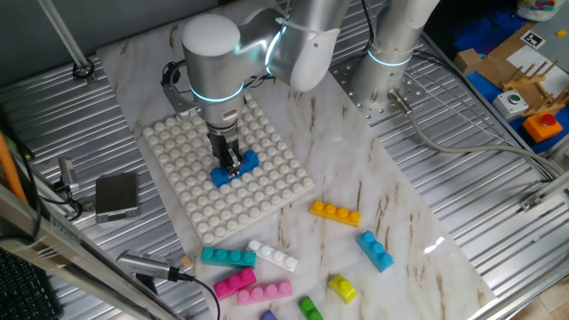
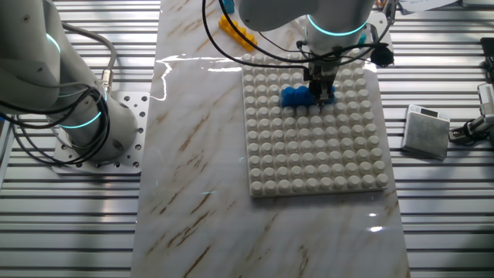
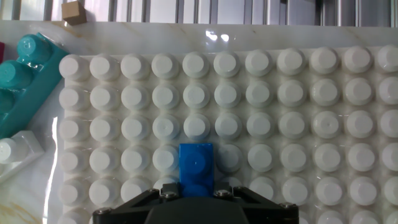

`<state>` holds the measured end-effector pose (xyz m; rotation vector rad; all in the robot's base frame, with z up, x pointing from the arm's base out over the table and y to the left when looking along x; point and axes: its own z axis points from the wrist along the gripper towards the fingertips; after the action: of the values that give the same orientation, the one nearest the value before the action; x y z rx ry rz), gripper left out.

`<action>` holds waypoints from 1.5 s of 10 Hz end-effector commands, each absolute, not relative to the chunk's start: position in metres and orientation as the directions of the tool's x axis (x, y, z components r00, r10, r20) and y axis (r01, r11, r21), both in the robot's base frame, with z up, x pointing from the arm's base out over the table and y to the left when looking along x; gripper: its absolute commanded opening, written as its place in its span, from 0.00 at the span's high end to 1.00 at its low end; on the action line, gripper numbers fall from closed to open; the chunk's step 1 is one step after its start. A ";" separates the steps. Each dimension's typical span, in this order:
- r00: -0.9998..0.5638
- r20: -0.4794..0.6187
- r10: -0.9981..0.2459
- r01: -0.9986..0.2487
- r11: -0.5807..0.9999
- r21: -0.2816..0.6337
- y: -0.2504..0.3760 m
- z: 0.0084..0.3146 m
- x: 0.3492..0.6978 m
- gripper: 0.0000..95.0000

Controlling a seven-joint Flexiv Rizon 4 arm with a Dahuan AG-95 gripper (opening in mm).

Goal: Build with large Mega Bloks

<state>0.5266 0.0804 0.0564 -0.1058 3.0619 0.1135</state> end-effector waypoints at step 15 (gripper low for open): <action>-0.994 -0.069 -0.090 -0.094 0.993 0.064 0.078 0.078 0.527 0.60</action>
<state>0.5269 0.0774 0.0789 -0.1435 3.0636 0.0993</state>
